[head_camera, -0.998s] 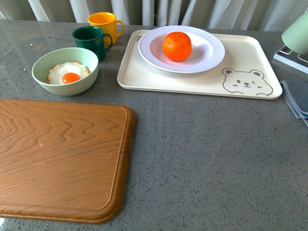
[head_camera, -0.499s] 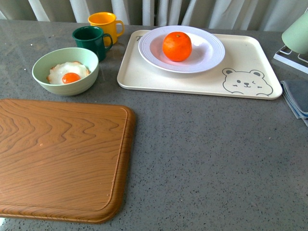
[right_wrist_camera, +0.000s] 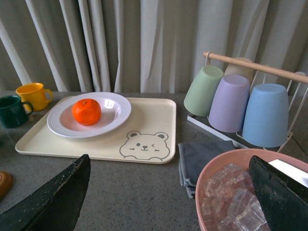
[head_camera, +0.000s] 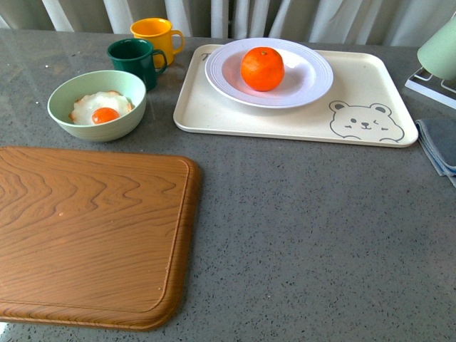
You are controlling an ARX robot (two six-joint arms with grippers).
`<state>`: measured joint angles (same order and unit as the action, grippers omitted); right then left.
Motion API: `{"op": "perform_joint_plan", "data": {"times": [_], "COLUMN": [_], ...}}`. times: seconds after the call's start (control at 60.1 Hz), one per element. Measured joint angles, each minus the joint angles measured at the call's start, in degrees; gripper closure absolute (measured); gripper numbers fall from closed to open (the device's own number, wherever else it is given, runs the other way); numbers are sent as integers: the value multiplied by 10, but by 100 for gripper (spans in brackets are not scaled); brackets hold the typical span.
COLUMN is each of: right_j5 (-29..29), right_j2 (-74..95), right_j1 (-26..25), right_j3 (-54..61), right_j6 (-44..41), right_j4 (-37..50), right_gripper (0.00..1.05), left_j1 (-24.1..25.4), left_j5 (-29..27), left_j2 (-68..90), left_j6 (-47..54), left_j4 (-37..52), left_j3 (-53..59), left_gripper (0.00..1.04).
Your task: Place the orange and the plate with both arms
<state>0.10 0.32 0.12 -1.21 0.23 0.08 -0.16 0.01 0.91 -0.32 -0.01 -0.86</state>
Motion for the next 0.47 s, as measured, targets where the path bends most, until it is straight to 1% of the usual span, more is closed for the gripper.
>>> {"op": "perform_joint_plan", "data": {"times": [0.466], "right_j5": [0], "right_j2": [0], "right_j1": [0], "right_j3": [0], "right_j6": [0], "right_j4": [0], "right_gripper": [9], "left_j1": [0], "left_j5": [0], "left_j2": [0], "left_j6": [0], "left_j4": [0], "left_j3": [0], "left_gripper": [9]}}
